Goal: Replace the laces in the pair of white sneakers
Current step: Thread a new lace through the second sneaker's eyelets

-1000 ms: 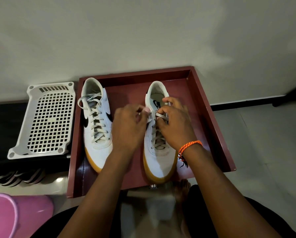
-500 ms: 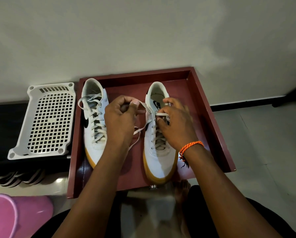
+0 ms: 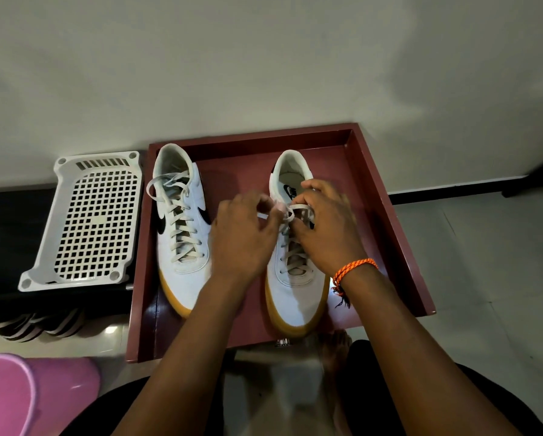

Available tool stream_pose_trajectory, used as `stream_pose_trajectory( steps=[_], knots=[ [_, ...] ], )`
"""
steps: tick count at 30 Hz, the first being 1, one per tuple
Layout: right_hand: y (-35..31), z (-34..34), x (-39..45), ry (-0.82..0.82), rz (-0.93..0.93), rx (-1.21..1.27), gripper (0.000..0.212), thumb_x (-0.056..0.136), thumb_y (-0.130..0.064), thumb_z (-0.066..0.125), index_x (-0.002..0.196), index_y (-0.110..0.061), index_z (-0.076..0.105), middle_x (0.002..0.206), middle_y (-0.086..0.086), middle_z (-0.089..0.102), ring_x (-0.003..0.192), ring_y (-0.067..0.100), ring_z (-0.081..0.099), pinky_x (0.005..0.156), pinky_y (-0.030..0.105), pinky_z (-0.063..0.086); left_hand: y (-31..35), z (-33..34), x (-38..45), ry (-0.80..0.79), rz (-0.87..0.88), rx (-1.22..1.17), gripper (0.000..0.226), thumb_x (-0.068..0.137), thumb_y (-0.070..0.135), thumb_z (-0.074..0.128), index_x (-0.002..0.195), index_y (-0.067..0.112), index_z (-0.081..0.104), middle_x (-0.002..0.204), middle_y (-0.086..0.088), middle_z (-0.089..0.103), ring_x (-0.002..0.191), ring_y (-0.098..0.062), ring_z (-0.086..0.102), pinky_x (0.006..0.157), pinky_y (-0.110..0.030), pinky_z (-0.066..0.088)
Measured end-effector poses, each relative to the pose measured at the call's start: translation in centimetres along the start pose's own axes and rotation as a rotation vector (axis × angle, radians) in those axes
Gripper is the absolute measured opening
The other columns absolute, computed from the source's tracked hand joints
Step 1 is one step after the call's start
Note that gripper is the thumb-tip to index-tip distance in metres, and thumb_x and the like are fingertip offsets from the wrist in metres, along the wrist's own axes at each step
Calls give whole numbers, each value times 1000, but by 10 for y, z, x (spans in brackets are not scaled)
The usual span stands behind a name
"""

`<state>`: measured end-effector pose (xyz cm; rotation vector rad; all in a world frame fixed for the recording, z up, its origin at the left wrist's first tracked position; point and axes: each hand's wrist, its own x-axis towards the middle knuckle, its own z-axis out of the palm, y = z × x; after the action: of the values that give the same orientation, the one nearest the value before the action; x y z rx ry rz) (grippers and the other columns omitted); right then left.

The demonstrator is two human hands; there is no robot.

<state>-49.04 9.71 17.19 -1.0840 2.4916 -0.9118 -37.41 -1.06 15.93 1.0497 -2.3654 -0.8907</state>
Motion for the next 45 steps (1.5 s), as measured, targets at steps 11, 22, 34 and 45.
stream_pose_trajectory(
  steps=[11, 22, 34, 45],
  knots=[
    [0, 2, 0, -5, -2, 7, 24, 90, -18, 73, 113, -26, 70, 152, -14, 47, 130, 22, 44, 106, 48, 44, 2, 3, -5, 90, 49, 4, 37, 105, 54, 47, 76, 32, 51, 70, 9, 59, 73, -25, 60, 62, -47, 53],
    [0, 2, 1, -8, 3, -27, 26, 88, -19, 78, 110, -30, 69, 153, -17, 46, 133, 22, 42, 106, 44, 41, 11, -14, 1, 139, -132, -484, 32, 108, 23, 57, 81, 17, 73, 83, 4, 77, 81, -15, 74, 75, -38, 59],
    [-12, 6, -9, 84, -214, 34, 27, 89, -20, 69, 111, -35, 73, 110, -10, 49, 105, 13, 43, 92, 45, 50, 5, -19, 0, 331, -103, -64, 24, 91, 13, 60, 110, 24, 68, 110, 7, 67, 107, -17, 60, 92, -41, 52],
    [-10, 13, -11, 77, -288, -160, 14, 93, -18, 73, 104, -26, 71, 98, -6, 54, 96, 18, 49, 80, 45, 52, 3, -14, -1, 30, -84, -260, 30, 109, 11, 46, 102, 22, 74, 79, 6, 75, 76, -8, 73, 76, -40, 63]
  ],
)
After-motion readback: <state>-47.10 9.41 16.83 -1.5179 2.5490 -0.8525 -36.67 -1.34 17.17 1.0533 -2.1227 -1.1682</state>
